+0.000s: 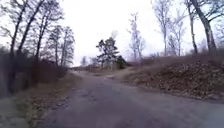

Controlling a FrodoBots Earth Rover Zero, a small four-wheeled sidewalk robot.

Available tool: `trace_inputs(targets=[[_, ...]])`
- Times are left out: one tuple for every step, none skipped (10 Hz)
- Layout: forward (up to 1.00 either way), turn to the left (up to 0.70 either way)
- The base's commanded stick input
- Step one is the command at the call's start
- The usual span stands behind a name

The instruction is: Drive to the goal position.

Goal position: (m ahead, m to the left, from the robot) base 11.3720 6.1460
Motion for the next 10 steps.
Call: trace_inputs(targets=[[0.50, 0.01], [0.50, 0.01], [0.50, 0.01], [0.50, 0.01], [0.50, 0.01], [0.50, 0.01], [0.50, 0.01], [0.50, 0.01], [0.50, 0.01], [0.50, 0.01]])
